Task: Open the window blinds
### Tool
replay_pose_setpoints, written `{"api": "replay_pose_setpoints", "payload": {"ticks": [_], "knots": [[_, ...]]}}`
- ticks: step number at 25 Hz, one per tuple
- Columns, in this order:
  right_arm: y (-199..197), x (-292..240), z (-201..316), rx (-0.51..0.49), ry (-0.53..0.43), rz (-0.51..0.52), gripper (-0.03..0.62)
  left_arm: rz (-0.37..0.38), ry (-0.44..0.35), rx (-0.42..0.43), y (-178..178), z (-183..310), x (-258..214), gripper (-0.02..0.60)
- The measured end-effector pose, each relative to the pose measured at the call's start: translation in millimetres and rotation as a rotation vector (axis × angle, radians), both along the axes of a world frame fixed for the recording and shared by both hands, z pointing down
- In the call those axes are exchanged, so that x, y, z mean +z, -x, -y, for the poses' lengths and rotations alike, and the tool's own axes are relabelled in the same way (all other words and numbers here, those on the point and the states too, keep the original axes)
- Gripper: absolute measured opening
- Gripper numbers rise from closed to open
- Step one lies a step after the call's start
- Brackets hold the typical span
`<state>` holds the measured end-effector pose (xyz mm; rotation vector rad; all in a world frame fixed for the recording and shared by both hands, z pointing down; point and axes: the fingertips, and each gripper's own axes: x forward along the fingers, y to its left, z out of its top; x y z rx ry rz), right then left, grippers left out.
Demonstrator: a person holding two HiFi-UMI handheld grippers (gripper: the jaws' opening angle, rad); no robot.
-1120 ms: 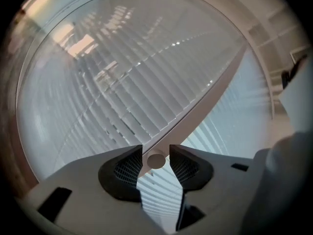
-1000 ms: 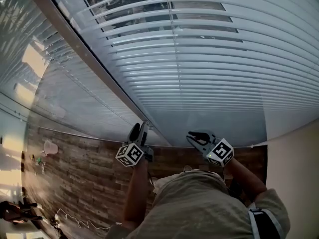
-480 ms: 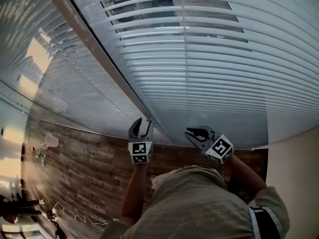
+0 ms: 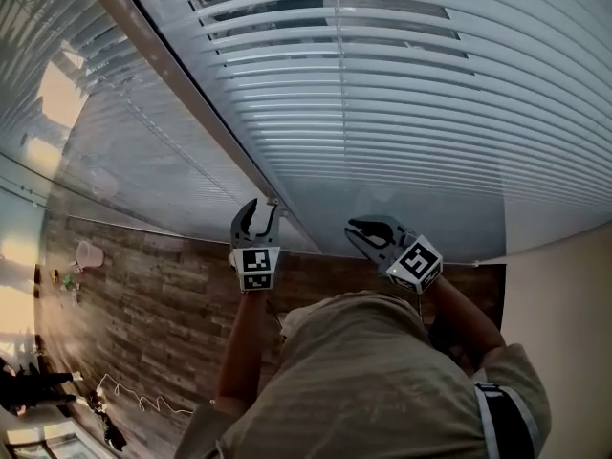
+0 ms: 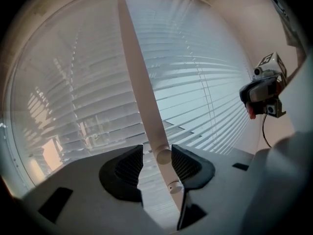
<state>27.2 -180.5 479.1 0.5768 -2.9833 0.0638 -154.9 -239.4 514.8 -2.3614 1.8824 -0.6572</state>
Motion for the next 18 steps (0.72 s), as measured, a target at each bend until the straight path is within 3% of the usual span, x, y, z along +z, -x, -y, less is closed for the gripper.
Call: {"api": "replay_pose_setpoints", "payload": {"ticks": [6,10,13,15,18], "knots": [[2,8,-1,0.0,0.013,-0.007,0.064,0.001,0.029,0.003,-6,4,16,0.195],[-1,7,2,0.016,0.014,0.001,0.064,0.044,0.028,-0.042,-2,7,23,0.132],[-5,10,-2,0.026,0.025,-0.002,0.064,0.059,0.012,-0.053,-2,7,23,0.129],[-8,12,-5,0.032,0.03,-0.005,0.064,-0.008,0.017,-0.061,-3,5,20,0.124],[-11,13,-6,0.032,0.032,-0.007,0.064,-0.219,0.039,-0.088,2,5,18,0.124]]}}
